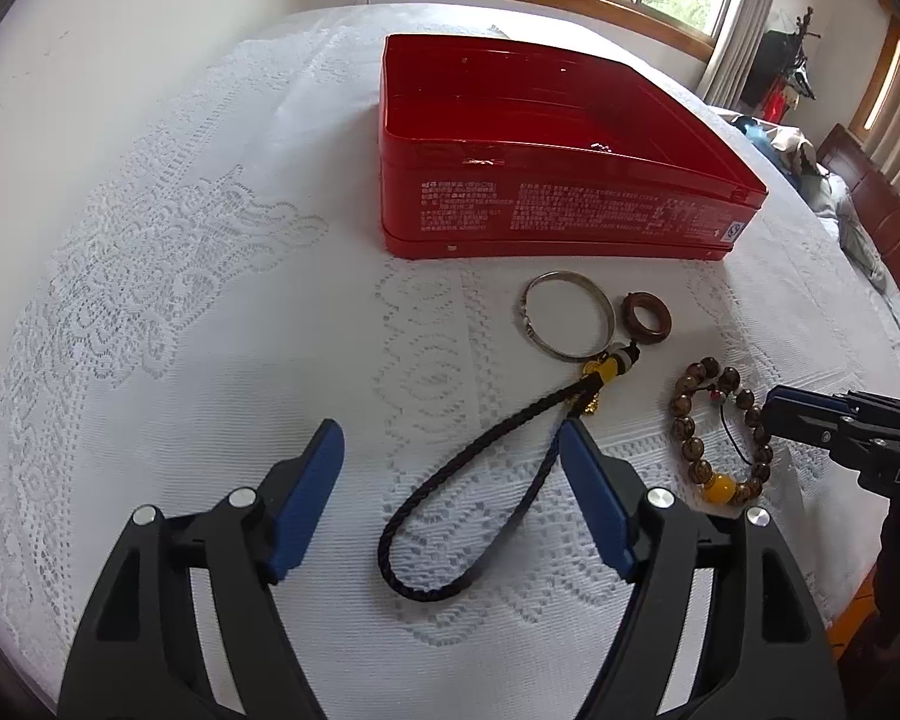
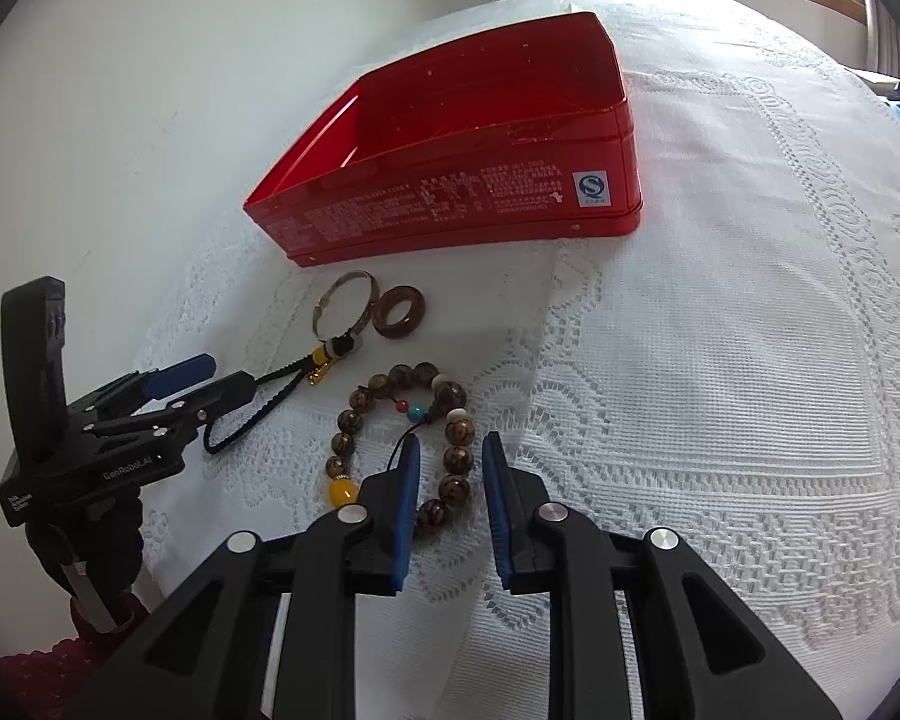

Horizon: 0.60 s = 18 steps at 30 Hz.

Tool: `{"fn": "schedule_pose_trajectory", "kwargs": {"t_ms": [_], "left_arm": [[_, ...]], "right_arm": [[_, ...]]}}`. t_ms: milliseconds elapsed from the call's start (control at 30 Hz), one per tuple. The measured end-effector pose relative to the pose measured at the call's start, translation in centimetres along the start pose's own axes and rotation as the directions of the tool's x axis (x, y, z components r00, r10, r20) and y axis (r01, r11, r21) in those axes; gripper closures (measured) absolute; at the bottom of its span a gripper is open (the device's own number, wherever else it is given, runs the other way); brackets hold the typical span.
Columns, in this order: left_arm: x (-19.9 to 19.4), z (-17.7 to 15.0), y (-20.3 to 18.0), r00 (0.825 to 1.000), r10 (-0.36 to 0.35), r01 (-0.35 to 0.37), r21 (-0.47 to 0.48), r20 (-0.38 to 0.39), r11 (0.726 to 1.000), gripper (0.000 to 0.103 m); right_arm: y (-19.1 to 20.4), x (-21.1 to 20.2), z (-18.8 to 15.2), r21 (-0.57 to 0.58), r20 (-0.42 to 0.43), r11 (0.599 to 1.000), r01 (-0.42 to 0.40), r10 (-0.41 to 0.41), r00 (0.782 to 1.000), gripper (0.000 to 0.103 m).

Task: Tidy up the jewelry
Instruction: 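Move the left tool to the black braided cord while the right tool reaches the bead bracelet, then grasp the black braided cord with the left tool while the right tool grasps the wooden bead bracelet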

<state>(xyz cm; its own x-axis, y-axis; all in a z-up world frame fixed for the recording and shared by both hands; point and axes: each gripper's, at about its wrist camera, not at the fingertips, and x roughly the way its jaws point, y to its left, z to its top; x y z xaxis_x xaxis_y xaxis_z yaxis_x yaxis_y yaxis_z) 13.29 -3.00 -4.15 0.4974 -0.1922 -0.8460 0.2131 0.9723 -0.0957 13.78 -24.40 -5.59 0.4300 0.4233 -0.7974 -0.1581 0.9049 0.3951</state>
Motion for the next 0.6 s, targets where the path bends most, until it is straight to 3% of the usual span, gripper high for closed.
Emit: {"fn": "schedule_pose_trajectory", "kwargs": {"t_ms": [200, 267, 333, 600], "left_arm": [[-0.2, 0.1, -0.7, 1.0, -0.015, 0.015, 0.018, -0.001, 1.0, 0.018], [-0.1, 0.1, -0.8, 1.0, -0.022, 0.022, 0.015, -0.007, 1.0, 0.016], [0.0, 0.1, -0.8, 1.0, -0.023, 0.023, 0.013, -0.014, 1.0, 0.015], [1.3, 0.2, -1.3, 0.999, 0.001, 0.001, 0.047, -0.036, 0.999, 0.015]], "right_arm": [[0.4, -0.1, -0.1, -0.006, -0.007, 1.0, -0.012, 0.012, 1.0, 0.082], [0.7, -0.1, -0.2, -0.011, -0.021, 1.0, -0.021, 0.021, 1.0, 0.077], [0.9, 0.0, -0.3, -0.012, -0.03, 1.0, -0.02, 0.019, 0.999, 0.068], [0.9, 0.9, 0.0, -0.007, -0.053, 1.0, 0.019, -0.019, 0.998, 0.067]]}}
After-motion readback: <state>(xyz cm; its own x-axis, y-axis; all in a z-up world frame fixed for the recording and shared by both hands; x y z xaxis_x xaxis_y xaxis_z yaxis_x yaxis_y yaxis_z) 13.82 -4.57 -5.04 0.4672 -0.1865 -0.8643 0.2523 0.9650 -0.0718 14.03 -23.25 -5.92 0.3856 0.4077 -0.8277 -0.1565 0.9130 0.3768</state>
